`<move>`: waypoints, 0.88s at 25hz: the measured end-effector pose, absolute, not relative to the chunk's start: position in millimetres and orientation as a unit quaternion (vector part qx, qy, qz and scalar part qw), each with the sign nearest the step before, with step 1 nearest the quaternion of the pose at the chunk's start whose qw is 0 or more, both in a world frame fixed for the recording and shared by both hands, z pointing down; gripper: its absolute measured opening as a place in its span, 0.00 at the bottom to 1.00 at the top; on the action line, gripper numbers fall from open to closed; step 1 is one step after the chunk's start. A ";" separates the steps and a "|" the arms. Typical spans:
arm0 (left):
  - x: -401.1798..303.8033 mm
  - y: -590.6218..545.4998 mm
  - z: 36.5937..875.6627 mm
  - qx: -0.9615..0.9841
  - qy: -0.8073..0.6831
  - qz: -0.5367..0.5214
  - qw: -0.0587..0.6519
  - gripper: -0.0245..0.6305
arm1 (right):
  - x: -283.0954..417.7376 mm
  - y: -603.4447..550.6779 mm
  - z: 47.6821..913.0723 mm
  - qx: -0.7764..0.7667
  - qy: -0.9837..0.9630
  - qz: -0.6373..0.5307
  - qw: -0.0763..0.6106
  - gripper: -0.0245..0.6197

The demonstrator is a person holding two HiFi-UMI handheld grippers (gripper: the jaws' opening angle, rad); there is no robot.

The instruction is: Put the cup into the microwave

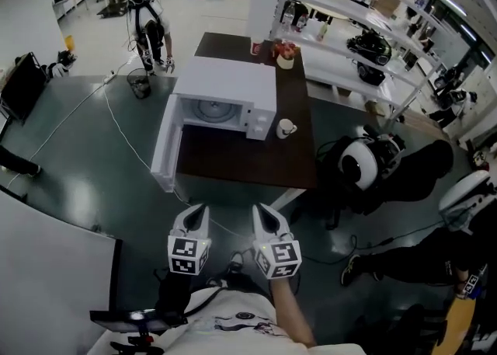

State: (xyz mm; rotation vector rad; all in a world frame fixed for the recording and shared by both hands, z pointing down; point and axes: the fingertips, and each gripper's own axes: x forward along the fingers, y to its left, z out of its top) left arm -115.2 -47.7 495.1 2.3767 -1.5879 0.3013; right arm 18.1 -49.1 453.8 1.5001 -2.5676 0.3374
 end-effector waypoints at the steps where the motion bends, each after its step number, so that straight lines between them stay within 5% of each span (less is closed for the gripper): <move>1: -113.9 -57.7 489.3 0.817 -0.553 0.100 0.127 0.04 | 19.8 -57.7 450.0 0.495 -0.859 0.109 0.070 0.04; 22: -23.0 -165.1 502.6 0.843 -0.508 0.134 0.117 0.04 | 98.4 -155.1 484.7 0.517 -0.838 0.167 0.048 0.04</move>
